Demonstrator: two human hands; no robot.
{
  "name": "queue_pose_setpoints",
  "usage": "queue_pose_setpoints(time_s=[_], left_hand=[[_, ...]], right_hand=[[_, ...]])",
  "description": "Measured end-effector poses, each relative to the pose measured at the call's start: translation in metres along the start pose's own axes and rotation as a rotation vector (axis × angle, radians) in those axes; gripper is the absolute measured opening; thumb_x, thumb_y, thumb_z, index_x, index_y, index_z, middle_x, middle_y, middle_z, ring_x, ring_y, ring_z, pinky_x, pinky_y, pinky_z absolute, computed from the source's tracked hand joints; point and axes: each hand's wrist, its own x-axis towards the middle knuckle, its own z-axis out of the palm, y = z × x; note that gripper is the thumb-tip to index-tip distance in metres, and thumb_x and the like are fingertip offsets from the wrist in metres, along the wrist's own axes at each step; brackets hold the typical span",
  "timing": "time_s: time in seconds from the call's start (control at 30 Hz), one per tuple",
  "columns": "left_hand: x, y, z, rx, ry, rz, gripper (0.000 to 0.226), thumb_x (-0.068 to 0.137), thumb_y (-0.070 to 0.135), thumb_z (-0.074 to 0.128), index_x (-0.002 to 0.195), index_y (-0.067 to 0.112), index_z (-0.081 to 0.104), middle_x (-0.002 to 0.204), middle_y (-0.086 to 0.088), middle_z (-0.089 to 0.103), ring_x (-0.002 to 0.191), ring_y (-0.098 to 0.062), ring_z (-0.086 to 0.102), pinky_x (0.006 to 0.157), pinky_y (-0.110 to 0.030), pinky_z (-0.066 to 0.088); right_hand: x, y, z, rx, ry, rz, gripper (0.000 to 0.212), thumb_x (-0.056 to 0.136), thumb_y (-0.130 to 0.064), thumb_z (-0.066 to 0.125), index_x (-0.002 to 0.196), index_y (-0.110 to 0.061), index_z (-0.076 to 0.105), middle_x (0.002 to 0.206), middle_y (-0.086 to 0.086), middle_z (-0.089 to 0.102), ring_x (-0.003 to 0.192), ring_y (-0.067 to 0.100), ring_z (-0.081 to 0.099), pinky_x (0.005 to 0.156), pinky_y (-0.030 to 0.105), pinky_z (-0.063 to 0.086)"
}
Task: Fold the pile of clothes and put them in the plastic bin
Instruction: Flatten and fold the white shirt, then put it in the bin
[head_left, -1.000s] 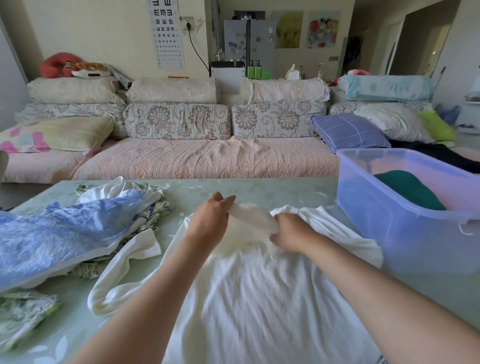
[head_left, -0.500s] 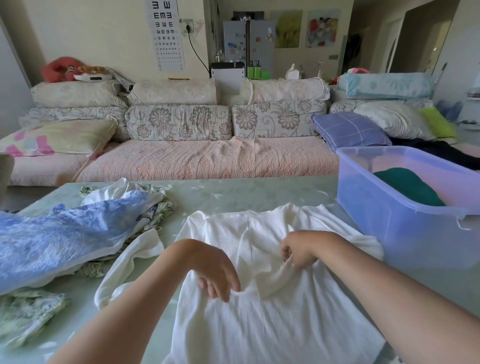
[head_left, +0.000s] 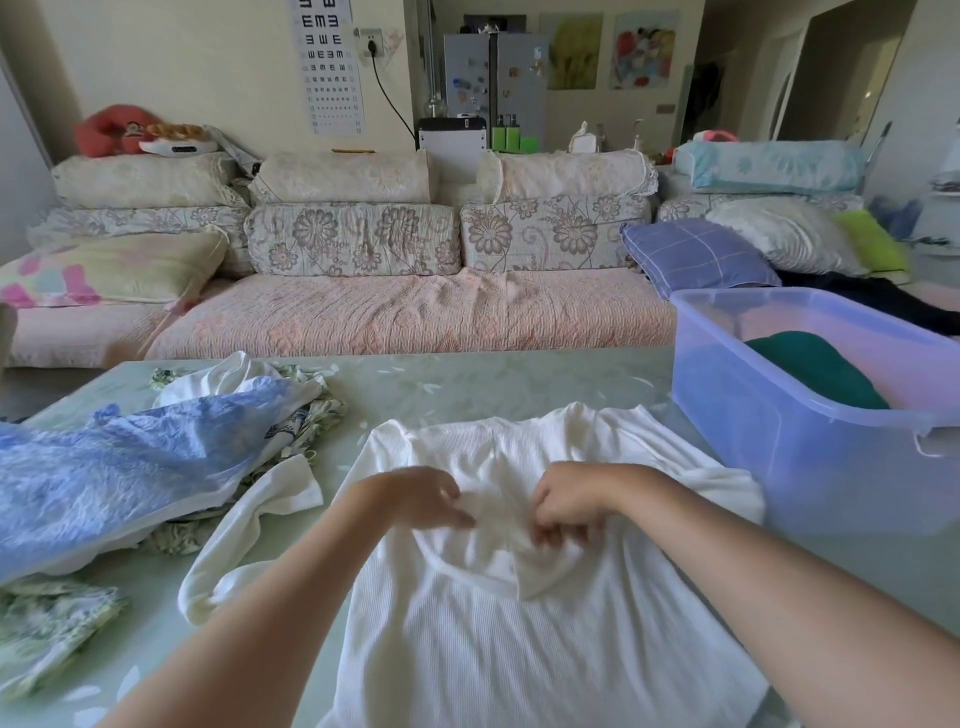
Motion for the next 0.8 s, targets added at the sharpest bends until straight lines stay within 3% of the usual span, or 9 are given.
queue_pose_setpoints(time_s=[0.07,0.17,0.27,0.37,0.43,0.57,0.7,0.73,0.8], left_hand=[[0.014,-0.004,-0.006,-0.150,0.169,-0.038,0.049,0.092,0.053,0.055,0.133,0.027,0.054,0.136,-0.002,0.054,0.119,-0.023,0.054,0.092,-0.030,0.041],[0.041,-0.013,-0.006,-0.193,0.359,-0.141,0.044,0.096,0.037,0.048,0.138,0.024,0.047,0.138,-0.013,0.046,0.120,-0.030,0.051,0.093,-0.035,0.042],[0.067,-0.024,-0.002,-0.134,0.391,-0.228,0.048,0.093,0.025,0.043,0.140,0.023,0.041,0.133,-0.018,0.048,0.122,-0.035,0.045,0.091,-0.038,0.041],[0.083,-0.029,-0.006,-0.197,0.339,-0.213,0.056,0.089,0.020,0.046,0.143,0.033,0.038,0.112,-0.009,0.058,0.093,-0.026,0.055,0.071,-0.030,0.041],[0.091,-0.031,-0.009,-0.239,0.372,-0.199,0.056,0.082,0.016,0.050,0.132,0.042,0.050,0.104,-0.004,0.059,0.078,-0.020,0.056,0.060,-0.026,0.040],[0.103,-0.028,-0.022,-0.746,0.538,-0.166,0.043,0.083,0.000,0.039,0.092,0.026,0.073,0.077,-0.002,0.063,0.056,-0.015,0.051,0.046,-0.020,0.035],[0.113,-0.033,-0.036,-1.336,0.693,-0.147,0.043,0.090,-0.009,0.036,0.086,0.018,0.070,0.083,-0.003,0.064,0.059,-0.012,0.053,0.048,-0.016,0.043],[0.115,-0.034,-0.035,-1.407,0.676,-0.131,0.043,0.089,-0.011,0.037,0.088,0.016,0.070,0.085,-0.004,0.064,0.060,-0.012,0.053,0.051,-0.017,0.045],[0.121,-0.037,-0.028,-1.341,0.640,-0.134,0.041,0.086,-0.011,0.043,0.103,0.014,0.071,0.091,-0.005,0.061,0.066,-0.015,0.055,0.063,-0.022,0.050]], right_hand=[[0.010,0.007,-0.008,0.059,0.272,0.002,0.023,0.083,-0.017,0.053,0.085,-0.018,0.076,0.081,-0.003,0.072,0.062,0.014,0.064,0.056,0.025,0.052],[0.028,0.023,-0.018,-0.052,0.632,0.058,0.018,0.085,-0.022,0.049,0.088,-0.027,0.067,0.101,-0.008,0.065,0.099,0.019,0.063,0.083,0.029,0.051],[0.046,0.036,-0.027,-0.043,0.663,0.145,0.029,0.094,-0.022,0.046,0.120,-0.030,0.056,0.133,0.001,0.051,0.120,0.025,0.053,0.086,0.031,0.040],[0.062,0.045,-0.033,-0.131,0.645,0.219,0.045,0.099,-0.028,0.042,0.144,-0.031,0.040,0.146,0.003,0.046,0.127,0.029,0.051,0.089,0.034,0.041],[0.074,0.050,-0.036,-0.162,0.581,0.221,0.052,0.097,-0.033,0.049,0.148,-0.033,0.037,0.151,0.001,0.044,0.131,0.027,0.049,0.093,0.035,0.043],[0.098,0.057,-0.044,0.028,0.625,0.147,0.040,0.092,-0.015,0.055,0.126,-0.033,0.065,0.137,-0.002,0.061,0.124,0.020,0.057,0.098,0.027,0.046],[0.107,0.051,-0.064,0.530,0.972,0.181,0.027,0.096,-0.010,0.049,0.098,-0.025,0.072,0.084,0.004,0.075,0.077,0.024,0.073,0.075,0.025,0.056],[0.108,0.052,-0.067,0.623,1.031,0.165,0.027,0.095,-0.008,0.049,0.096,-0.025,0.071,0.084,0.004,0.075,0.075,0.025,0.074,0.078,0.030,0.059],[0.113,0.055,-0.068,0.622,1.055,0.137,0.029,0.090,-0.003,0.053,0.102,-0.024,0.070,0.109,0.004,0.072,0.101,0.025,0.071,0.097,0.031,0.051]])
